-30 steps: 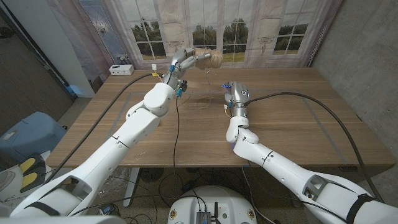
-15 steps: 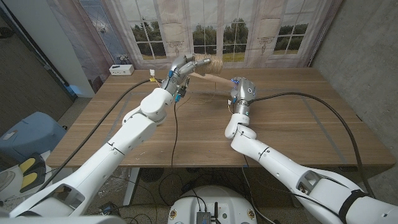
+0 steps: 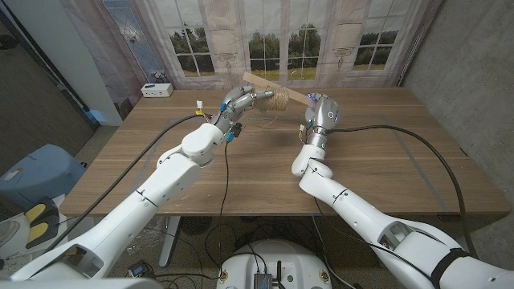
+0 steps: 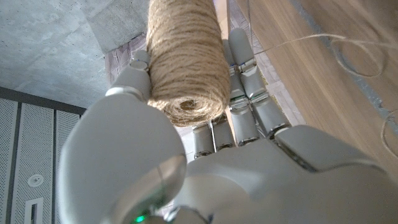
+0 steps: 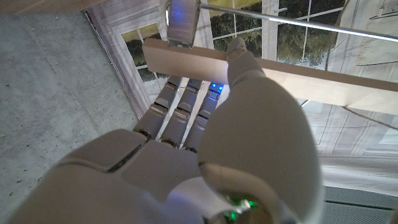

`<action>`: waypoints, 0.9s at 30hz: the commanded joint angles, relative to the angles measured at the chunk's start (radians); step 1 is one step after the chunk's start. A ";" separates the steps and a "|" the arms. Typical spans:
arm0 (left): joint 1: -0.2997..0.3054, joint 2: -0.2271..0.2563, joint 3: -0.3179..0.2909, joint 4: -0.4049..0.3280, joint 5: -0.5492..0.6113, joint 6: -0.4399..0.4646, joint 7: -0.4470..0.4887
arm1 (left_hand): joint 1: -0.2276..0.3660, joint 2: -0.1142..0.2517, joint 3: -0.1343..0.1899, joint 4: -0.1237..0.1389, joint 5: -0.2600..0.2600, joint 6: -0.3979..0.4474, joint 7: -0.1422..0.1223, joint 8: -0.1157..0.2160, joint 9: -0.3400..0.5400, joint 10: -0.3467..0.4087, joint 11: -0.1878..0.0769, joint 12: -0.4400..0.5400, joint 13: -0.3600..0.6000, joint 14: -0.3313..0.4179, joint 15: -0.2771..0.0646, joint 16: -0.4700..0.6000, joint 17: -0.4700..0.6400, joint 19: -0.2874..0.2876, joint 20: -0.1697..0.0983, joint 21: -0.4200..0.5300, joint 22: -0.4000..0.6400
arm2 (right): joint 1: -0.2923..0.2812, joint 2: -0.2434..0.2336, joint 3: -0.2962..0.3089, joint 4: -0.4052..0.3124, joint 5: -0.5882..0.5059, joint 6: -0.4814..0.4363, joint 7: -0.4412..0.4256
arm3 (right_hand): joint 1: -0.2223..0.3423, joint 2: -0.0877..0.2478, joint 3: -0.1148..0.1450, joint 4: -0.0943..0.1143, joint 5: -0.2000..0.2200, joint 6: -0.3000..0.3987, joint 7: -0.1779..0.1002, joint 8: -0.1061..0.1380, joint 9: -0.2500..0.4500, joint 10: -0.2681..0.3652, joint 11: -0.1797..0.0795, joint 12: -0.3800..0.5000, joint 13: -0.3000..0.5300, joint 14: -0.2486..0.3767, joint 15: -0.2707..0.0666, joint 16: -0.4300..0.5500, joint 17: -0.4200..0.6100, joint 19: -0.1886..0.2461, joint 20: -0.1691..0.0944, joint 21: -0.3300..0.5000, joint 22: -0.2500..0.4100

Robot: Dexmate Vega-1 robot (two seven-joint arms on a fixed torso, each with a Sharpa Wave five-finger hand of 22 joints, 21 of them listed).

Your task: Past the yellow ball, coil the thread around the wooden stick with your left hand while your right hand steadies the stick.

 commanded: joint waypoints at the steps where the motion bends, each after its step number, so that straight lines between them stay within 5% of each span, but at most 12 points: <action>1: 0.008 0.003 0.012 0.022 -0.065 0.061 -0.003 | 0.197 0.210 0.116 0.018 0.008 0.052 -0.029 0.003 0.033 0.136 -0.133 0.006 0.158 0.182 -0.250 -0.003 0.004 0.026 -0.085 0.009 -0.001 | -0.051 0.085 0.143 0.033 -0.141 0.134 -0.021 | 0.002 0.045 0.019 0.009 0.004 0.047 0.046 0.005 0.004 0.122 0.006 0.120 0.118 0.012 -0.143 -0.006 0.003 0.004 0.004 0.010 0.000; 15: 0.027 -0.003 -0.001 0.046 -0.141 0.116 0.036 | 0.193 0.211 0.119 0.019 0.008 0.049 -0.029 -0.001 0.034 0.136 -0.134 0.005 0.160 0.184 -0.249 -0.010 0.007 0.029 -0.084 0.009 -0.001 | -0.109 0.236 0.365 0.066 -0.344 0.325 -0.021 | 0.002 0.045 0.022 0.006 0.004 0.048 0.046 0.005 0.004 0.123 0.002 0.122 0.116 0.021 -0.144 -0.009 0.006 0.006 0.002 0.013 0.000; 27: 0.069 0.003 -0.045 0.041 -0.181 0.123 0.114 | 0.191 0.210 0.121 0.018 0.008 0.048 -0.027 -0.003 0.036 0.138 -0.135 0.005 0.161 0.187 -0.249 -0.015 0.010 0.030 -0.083 0.009 -0.002 | -0.134 0.286 0.453 0.073 -0.371 0.436 -0.021 | -0.001 0.044 0.023 0.007 0.004 0.050 0.049 0.004 0.004 0.127 0.002 0.124 0.113 0.022 -0.142 -0.016 0.007 0.006 0.001 0.016 -0.001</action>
